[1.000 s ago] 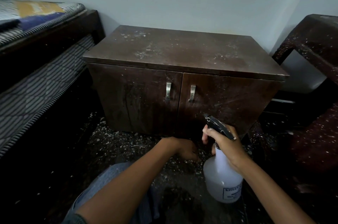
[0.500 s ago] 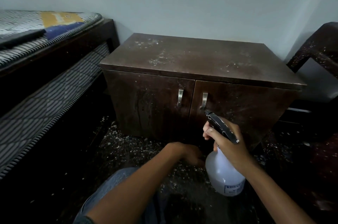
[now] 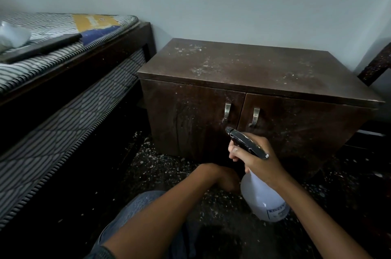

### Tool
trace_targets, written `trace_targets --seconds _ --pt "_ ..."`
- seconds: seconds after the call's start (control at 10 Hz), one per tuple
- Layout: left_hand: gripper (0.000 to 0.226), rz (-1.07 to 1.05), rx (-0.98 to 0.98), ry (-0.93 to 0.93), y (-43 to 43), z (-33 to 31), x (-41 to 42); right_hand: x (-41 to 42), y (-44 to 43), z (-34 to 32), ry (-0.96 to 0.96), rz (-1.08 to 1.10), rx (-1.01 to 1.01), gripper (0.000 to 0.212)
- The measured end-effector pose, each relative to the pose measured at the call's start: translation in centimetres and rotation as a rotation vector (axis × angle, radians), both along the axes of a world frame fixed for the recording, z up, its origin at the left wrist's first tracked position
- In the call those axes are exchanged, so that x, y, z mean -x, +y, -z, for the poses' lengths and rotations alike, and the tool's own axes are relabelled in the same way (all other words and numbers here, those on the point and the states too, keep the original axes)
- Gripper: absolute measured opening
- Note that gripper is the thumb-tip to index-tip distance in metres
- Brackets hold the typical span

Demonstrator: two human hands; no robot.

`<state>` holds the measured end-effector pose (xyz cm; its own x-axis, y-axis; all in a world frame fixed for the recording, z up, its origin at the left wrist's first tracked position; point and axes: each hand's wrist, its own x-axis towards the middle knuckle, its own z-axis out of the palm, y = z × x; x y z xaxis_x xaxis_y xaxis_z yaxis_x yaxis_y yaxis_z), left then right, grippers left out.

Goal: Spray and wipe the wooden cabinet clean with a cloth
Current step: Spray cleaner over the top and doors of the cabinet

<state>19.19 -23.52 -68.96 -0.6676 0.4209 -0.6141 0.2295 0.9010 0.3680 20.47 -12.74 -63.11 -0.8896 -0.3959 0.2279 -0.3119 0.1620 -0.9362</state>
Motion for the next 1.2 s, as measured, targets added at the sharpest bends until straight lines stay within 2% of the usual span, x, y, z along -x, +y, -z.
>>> trace_targets --seconds 0.2,0.3,0.5,0.7,1.0,1.1,1.2 --pt "0.044 -0.081 0.033 -0.035 0.1 1.5 0.3 0.9 -1.5 1.1 0.065 0.043 -0.118 0.024" --pt "0.041 -0.125 0.009 -0.026 -0.6 -2.0 -1.5 1.6 -1.8 1.5 0.048 0.029 -0.195 0.016" --pt "0.049 -0.007 0.077 0.007 -1.3 -0.9 -0.7 2.1 -1.4 2.6 -0.048 -0.009 -0.265 0.010" --pt "0.052 0.002 0.072 0.062 -1.6 -0.7 -0.5 2.1 -0.9 4.8 -0.055 0.055 -0.315 0.019" --pt "0.054 0.011 0.120 -0.026 -1.9 0.4 0.0 2.4 -0.1 6.7 -0.154 -0.023 -0.367 0.012" --pt "0.052 0.008 0.108 -0.013 -1.7 0.4 0.1 2.3 0.3 7.2 -0.153 -0.001 -0.370 0.023" --pt "0.051 0.005 0.127 -0.048 -1.4 1.1 0.3 2.2 0.8 7.4 -0.124 0.039 -0.429 0.021"
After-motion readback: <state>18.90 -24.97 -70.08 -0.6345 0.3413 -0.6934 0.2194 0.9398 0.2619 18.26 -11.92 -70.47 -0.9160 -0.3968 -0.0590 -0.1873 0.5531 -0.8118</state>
